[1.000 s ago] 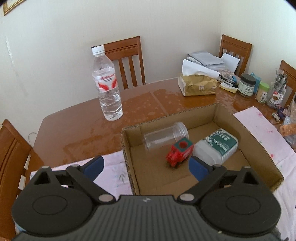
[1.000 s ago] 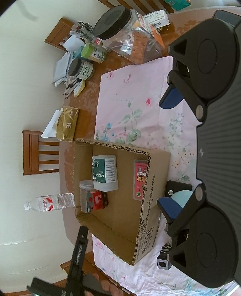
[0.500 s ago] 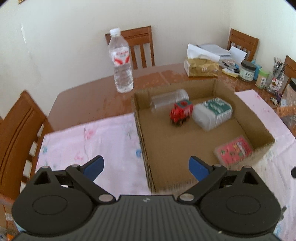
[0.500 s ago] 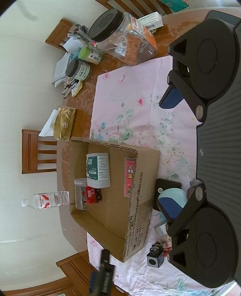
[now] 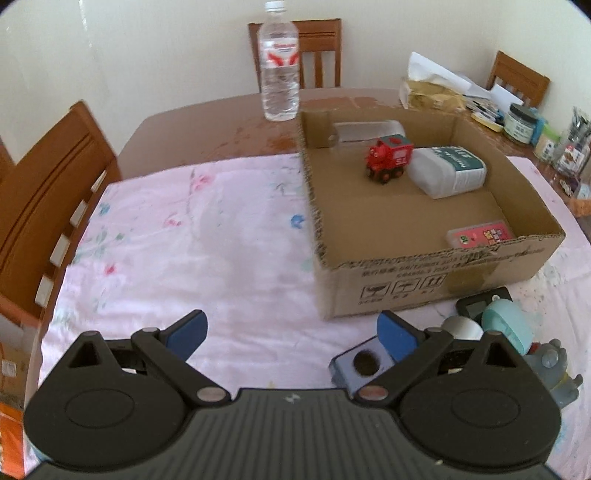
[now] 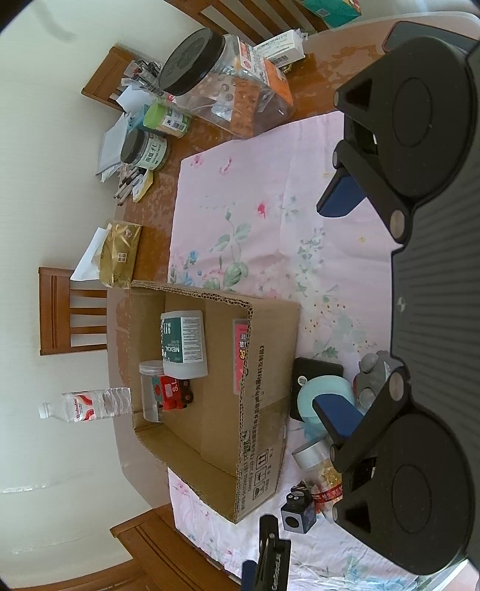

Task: Organize rigid objects
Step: 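Move the left tool to the black cube toy while the right tool moves to the grey toy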

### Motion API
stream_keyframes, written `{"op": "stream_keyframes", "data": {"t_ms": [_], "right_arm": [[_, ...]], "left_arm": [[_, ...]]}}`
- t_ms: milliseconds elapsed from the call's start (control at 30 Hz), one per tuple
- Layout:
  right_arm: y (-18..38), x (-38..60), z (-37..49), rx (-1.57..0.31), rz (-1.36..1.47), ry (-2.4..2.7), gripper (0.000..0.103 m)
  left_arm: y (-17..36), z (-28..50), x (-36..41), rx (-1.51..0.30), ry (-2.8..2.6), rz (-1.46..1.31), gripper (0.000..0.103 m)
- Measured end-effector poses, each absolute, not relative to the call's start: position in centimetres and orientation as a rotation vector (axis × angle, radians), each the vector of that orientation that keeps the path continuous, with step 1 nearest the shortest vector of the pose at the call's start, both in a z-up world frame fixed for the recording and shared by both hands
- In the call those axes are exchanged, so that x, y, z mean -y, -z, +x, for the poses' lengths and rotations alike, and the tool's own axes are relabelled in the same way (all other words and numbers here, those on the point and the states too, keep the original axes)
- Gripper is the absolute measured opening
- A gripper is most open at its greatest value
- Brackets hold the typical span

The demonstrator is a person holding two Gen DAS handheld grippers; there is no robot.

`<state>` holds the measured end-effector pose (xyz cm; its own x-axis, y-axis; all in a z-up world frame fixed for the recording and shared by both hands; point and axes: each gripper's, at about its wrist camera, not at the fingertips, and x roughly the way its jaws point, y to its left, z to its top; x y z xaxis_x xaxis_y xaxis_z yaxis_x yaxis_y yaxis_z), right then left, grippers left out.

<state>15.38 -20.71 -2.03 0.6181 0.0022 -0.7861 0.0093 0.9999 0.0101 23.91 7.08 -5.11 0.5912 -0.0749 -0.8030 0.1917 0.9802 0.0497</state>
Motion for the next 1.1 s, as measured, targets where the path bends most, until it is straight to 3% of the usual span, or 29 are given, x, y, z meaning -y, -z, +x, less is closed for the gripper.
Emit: {"op": "stream_keyframes", "data": {"t_ms": [800, 1100], "right_arm": [[4.3, 17.8, 15.7, -0.983, -0.05, -0.081, 0.103], [6.1, 16.5, 16.0, -1.011, -0.072, -0.098, 0.103]], "left_arm": [[9.7, 19.5, -9.0, -1.074, 0.222, 0.191, 0.101], [8.9, 17.4, -9.3, -1.077, 0.299, 0.209, 0.1]]}}
